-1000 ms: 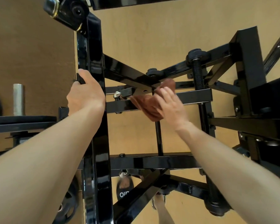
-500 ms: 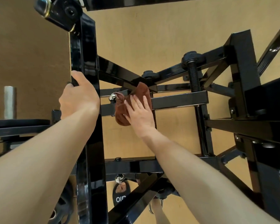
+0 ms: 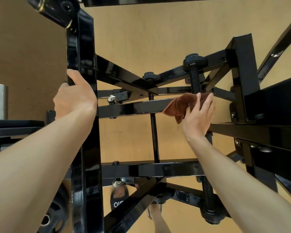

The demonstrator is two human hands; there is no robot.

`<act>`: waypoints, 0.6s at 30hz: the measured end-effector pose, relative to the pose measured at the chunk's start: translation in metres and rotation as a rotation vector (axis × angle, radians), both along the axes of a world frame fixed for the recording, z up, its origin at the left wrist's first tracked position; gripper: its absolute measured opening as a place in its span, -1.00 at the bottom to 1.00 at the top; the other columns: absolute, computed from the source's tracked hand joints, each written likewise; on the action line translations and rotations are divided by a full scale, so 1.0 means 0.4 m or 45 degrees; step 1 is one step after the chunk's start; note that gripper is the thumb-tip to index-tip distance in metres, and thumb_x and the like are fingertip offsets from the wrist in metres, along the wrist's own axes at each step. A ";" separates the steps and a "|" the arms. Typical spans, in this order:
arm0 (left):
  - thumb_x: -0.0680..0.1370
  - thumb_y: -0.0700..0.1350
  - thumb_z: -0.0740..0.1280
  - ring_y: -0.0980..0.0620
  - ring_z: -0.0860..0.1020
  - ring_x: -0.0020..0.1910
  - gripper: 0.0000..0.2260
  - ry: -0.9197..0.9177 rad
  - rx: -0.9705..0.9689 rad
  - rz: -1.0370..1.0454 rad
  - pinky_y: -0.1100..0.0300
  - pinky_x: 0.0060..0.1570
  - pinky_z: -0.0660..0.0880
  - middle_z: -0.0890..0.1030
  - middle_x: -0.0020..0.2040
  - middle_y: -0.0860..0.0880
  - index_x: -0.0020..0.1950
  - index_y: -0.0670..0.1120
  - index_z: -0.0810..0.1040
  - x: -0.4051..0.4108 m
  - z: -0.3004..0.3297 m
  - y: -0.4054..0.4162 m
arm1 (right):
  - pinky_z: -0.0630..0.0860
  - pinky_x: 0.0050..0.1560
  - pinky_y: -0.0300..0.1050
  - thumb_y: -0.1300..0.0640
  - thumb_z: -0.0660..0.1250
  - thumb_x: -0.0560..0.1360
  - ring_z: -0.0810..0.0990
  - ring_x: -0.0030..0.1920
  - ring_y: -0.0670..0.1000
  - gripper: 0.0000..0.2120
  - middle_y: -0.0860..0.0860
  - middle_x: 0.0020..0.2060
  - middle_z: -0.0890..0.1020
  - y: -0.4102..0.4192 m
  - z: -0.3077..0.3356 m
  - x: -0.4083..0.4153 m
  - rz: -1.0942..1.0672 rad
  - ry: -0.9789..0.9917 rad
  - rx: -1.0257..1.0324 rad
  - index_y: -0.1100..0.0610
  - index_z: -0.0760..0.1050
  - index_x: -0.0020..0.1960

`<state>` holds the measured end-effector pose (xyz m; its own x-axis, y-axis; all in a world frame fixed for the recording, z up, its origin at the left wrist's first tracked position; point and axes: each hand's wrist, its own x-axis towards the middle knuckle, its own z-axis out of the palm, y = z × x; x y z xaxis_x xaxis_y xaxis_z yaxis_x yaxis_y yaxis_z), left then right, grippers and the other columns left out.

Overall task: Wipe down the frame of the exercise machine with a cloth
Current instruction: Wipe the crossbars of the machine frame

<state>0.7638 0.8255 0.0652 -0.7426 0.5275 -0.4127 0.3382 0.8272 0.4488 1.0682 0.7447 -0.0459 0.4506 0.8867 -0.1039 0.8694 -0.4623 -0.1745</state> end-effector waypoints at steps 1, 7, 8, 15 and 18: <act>0.58 0.40 -0.15 -0.22 0.58 0.19 -0.27 0.011 -0.005 -0.002 -0.20 0.30 0.46 0.60 0.26 -0.11 0.41 -0.02 0.52 0.001 0.000 0.000 | 0.04 0.62 0.21 0.03 0.17 0.71 -0.02 0.64 0.24 -0.42 0.20 0.65 0.05 -0.001 -0.014 -0.019 0.078 -0.094 -0.009 0.15 0.11 0.65; 0.62 0.37 -0.13 -0.22 0.56 0.23 -0.28 0.035 -0.005 -0.020 -0.14 0.26 0.46 0.58 0.32 -0.13 0.43 -0.07 0.51 -0.003 -0.006 0.003 | 0.35 0.48 0.12 0.03 0.27 0.66 0.35 0.50 0.18 -0.39 0.13 0.52 0.34 0.010 -0.084 -0.281 0.604 0.258 -0.164 0.01 0.12 0.64; 0.62 0.37 -0.13 -0.22 0.56 0.23 -0.28 0.034 -0.001 -0.022 -0.15 0.28 0.47 0.58 0.32 -0.14 0.43 -0.07 0.51 -0.004 -0.007 0.003 | 0.47 0.31 0.06 0.01 0.27 0.66 0.50 0.35 0.17 -0.41 0.11 0.39 0.46 0.015 -0.093 -0.319 0.679 0.296 -0.174 -0.03 0.14 0.63; 0.60 0.38 -0.12 -0.15 0.57 0.13 -0.29 -0.010 0.032 -0.017 -0.05 0.15 0.48 0.59 0.28 -0.10 0.41 -0.05 0.53 -0.004 -0.002 -0.004 | 0.48 0.33 0.13 -0.01 0.38 0.59 0.59 0.26 0.17 -0.34 0.09 0.32 0.55 0.029 -0.087 -0.147 1.003 -0.081 -0.112 -0.03 0.20 0.61; 0.59 0.40 -0.13 -0.19 0.58 0.15 -0.27 -0.030 0.015 -0.014 -0.16 0.26 0.49 0.60 0.25 -0.10 0.38 -0.04 0.54 -0.001 0.006 -0.006 | 0.26 0.53 0.19 -0.04 0.23 0.65 0.34 0.52 0.19 -0.38 0.11 0.54 0.33 0.018 -0.052 -0.006 0.852 -0.141 -0.138 -0.07 0.09 0.64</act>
